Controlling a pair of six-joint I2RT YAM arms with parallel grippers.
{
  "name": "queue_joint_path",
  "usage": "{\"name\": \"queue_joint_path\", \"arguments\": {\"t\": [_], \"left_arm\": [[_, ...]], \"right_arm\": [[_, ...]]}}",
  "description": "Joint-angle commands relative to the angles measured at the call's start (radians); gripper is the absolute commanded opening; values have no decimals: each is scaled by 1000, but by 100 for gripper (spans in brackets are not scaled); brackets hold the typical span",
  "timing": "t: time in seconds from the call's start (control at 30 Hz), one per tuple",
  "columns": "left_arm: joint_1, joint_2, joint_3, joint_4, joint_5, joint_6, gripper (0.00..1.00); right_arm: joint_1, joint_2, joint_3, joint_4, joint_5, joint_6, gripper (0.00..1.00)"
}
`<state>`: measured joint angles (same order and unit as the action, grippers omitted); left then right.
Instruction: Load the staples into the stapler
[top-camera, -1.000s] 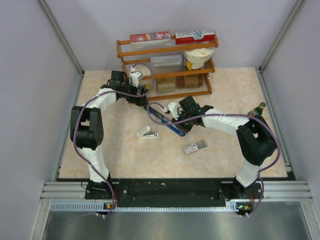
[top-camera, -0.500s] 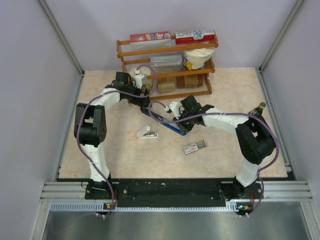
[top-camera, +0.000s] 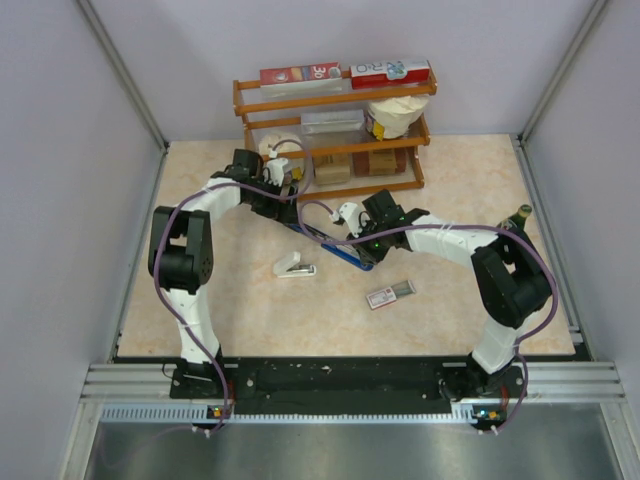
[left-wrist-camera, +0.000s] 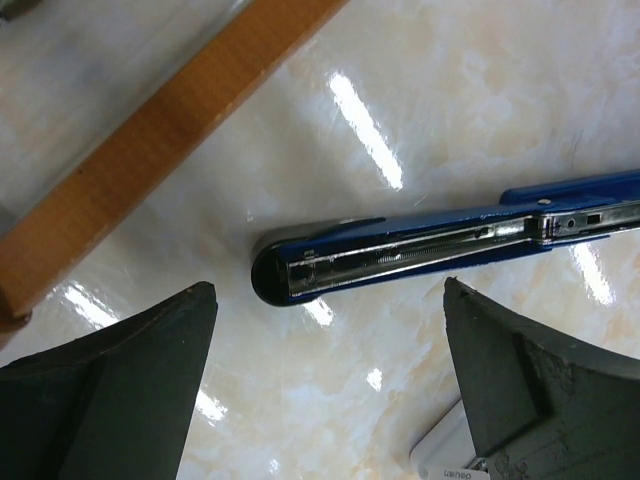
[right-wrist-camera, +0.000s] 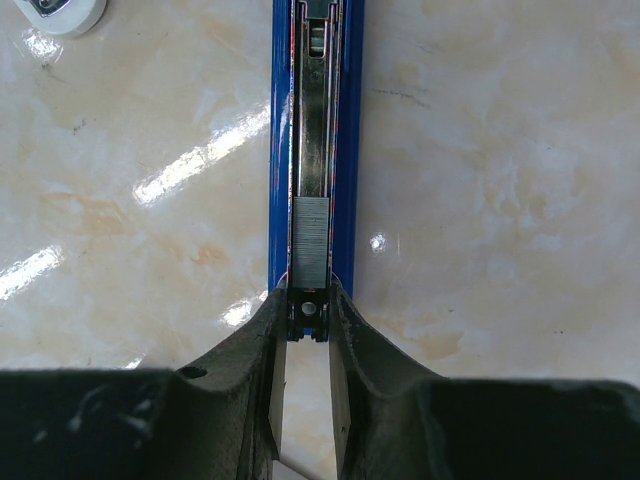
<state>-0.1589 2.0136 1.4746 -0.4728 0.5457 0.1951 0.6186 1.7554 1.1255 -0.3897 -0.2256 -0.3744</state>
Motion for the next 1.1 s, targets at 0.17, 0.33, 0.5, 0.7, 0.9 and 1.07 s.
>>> {"name": "queue_joint_path", "arguments": {"t": [0.17, 0.33, 0.5, 0.7, 0.9, 1.07], "left_arm": [[-8, 4, 16, -29, 22, -26, 98], [-14, 16, 24, -23, 71, -29, 98], [-21, 31, 33, -27, 88, -29, 99], [-22, 16, 24, -27, 132, -20, 98], [-24, -50, -7, 20, 261, -20, 98], [-33, -95, -33, 56, 347, -25, 98]], "right_arm": [[-7, 13, -1, 17, -15, 2, 9], [-7, 22, -1, 18, -23, 0, 7], [-7, 30, 0, 18, -24, 0, 5], [-7, 33, 0, 18, -20, -4, 1], [-5, 53, 10, 12, -14, -6, 0], [-7, 58, 14, 8, -12, -6, 0]]}}
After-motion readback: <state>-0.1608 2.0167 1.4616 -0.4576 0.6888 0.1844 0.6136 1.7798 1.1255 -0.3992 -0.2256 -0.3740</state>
